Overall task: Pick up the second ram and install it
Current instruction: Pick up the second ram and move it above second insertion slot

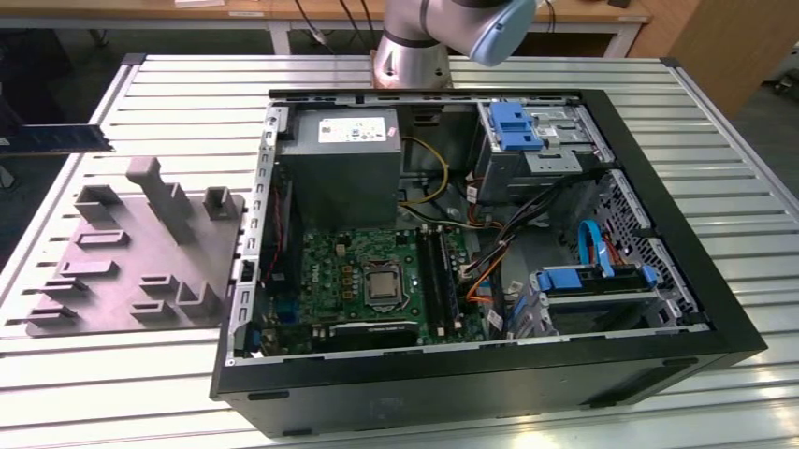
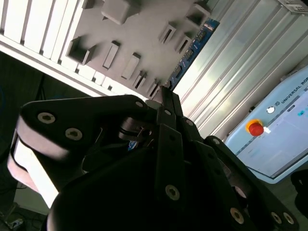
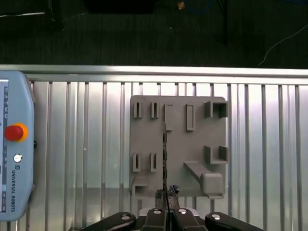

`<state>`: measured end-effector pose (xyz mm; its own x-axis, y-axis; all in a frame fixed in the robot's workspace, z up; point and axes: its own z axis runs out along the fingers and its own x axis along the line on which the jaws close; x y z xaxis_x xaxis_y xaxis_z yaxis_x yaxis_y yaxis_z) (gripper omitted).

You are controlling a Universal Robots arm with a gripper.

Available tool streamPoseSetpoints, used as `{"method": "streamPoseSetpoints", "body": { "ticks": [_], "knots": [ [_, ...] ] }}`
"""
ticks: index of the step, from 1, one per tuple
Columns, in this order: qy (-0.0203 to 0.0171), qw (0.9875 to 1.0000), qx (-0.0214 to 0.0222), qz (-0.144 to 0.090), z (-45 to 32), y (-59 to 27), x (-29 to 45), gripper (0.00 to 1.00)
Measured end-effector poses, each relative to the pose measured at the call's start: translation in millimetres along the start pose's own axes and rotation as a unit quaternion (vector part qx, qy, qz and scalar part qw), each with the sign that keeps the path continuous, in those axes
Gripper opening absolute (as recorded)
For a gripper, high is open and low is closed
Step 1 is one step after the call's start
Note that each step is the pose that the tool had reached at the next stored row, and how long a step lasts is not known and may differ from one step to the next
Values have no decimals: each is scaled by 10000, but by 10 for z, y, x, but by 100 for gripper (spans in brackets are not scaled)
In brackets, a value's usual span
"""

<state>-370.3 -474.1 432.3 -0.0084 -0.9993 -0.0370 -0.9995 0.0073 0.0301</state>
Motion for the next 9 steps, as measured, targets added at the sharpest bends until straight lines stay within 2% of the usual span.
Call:
{"method": "streamPoseSetpoints", "body": {
  "ticks": [9],
  "knots": [
    [0, 10000, -9, 0, -11, -379, -3, 11]
  ]
}}
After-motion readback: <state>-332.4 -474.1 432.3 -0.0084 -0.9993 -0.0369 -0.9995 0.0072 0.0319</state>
